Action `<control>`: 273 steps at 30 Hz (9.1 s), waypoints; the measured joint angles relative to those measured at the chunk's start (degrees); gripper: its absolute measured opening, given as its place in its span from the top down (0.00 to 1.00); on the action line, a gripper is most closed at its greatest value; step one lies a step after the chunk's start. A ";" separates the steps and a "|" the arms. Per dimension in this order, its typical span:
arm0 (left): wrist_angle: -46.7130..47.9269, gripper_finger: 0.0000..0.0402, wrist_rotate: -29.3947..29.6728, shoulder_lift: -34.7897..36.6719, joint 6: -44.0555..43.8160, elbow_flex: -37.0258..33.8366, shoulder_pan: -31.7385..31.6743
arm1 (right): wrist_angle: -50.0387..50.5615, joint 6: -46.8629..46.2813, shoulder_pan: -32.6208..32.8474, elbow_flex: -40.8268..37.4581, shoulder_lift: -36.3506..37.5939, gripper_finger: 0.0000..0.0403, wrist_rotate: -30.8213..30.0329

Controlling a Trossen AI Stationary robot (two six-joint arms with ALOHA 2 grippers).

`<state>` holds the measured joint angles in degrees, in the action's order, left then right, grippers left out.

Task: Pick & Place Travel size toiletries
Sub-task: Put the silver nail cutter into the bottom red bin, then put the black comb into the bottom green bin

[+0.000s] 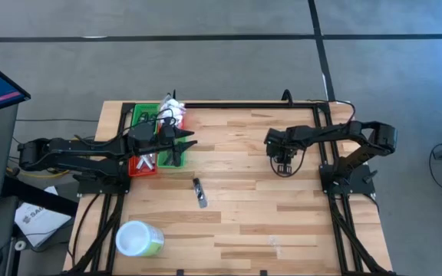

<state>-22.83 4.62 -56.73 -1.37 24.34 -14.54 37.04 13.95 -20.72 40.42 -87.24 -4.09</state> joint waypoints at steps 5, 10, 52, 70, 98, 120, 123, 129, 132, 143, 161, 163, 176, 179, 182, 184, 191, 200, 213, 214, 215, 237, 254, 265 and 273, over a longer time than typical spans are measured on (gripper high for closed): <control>0.00 0.60 0.00 0.00 0.00 0.00 0.01 | 0.04 -0.49 -0.07 0.00 0.05 0.89 -0.25; 0.00 0.60 0.00 -0.02 -0.15 0.00 0.01 | 0.26 -2.81 -0.06 0.02 0.11 0.89 -0.23; -8.88 0.60 -3.20 -1.93 1.15 -0.02 9.96 | -21.48 1.09 17.81 26.71 0.31 0.88 4.49; -34.76 0.60 -3.24 -19.15 5.22 -0.02 11.19 | -31.10 0.65 19.47 26.68 -2.29 0.87 5.85; -41.70 0.61 -5.97 -22.92 5.18 0.07 11.60 | -37.73 1.10 19.09 26.69 -5.16 0.87 7.73; -42.49 0.83 -3.79 -22.45 5.40 0.01 11.60 | -39.40 -0.11 19.06 26.69 -6.28 0.70 8.57; -42.17 0.83 -2.59 -21.40 5.35 -1.04 11.60 | -38.71 0.18 19.09 26.69 -5.69 0.64 8.58; -34.24 0.83 2.90 -14.03 3.37 -4.52 11.68 | -34.73 1.27 18.93 26.72 -4.54 0.53 8.56; -27.74 0.83 5.77 -8.02 2.07 -6.04 11.76 | -31.89 1.25 18.55 26.58 -3.95 0.49 8.56; 1.25 0.83 22.56 12.80 -5.59 -6.64 15.49 | -25.24 0.35 17.63 26.69 -3.76 0.49 8.34; 49.60 0.83 35.87 19.51 -31.47 2.98 16.74 | -19.17 -4.08 17.68 24.14 -3.78 0.61 8.34; 55.98 0.83 35.99 19.46 -35.53 4.53 16.61 | -19.27 -4.12 17.89 23.43 -3.78 0.61 8.32; 78.50 0.83 30.88 18.09 -53.24 9.25 16.25 | -20.30 -5.50 18.07 20.26 -3.80 0.62 8.34; 83.03 0.83 27.71 16.42 -56.53 9.49 15.08 | -20.38 -6.01 18.15 20.26 -3.80 0.63 8.34; 86.03 0.83 25.76 13.93 -57.94 9.49 14.06 | -20.43 -6.05 18.49 20.26 -3.80 0.63 8.34; 86.62 0.83 24.62 12.32 -58.78 9.49 13.39 | -20.93 -6.06 18.90 20.26 -3.80 0.64 8.35; 86.90 0.83 21.81 7.41 -58.90 9.49 11.76 | -20.91 -6.48 20.63 20.26 -3.80 0.64 8.38; 86.93 0.77 21.38 5.22 -58.93 9.46 11.45 | -20.82 -7.17 22.47 20.26 -3.80 0.65 8.43; 86.88 0.75 20.92 5.22 -56.60 9.44 11.45 | -20.79 -9.06 23.40 20.28 -3.80 0.66 8.52; 86.84 0.75 20.92 5.22 -56.41 9.44 11.45 | -20.79 -9.08 23.40 20.28 -3.80 0.66 8.50; 86.78 0.75 20.92 5.23 -55.96 9.44 11.45 | -20.79 -9.09 23.40 20.28 -3.80 0.66 8.50; 40.44 0.76 12.05 -3.18 -20.83 7.01 22.08 | -24.28 -11.03 26.32 20.33 -4.00 0.66 8.54; 27.82 0.77 7.02 -22.03 -19.87 6.62 24.06 | -28.59 -14.00 29.73 20.19 -13.20 0.67 8.54; 25.10 0.77 1.13 -26.51 -20.79 6.64 24.54 | -37.64 -14.36 27.53 20.37 -20.04 0.70 8.52; 20.98 0.77 -0.85 -31.56 -21.37 6.68 24.54 | -39.76 -14.63 26.56 20.35 -20.06 0.70 8.41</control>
<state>-1.85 3.77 -88.29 -22.74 31.02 10.00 -2.71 -0.68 5.84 60.77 -107.31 4.32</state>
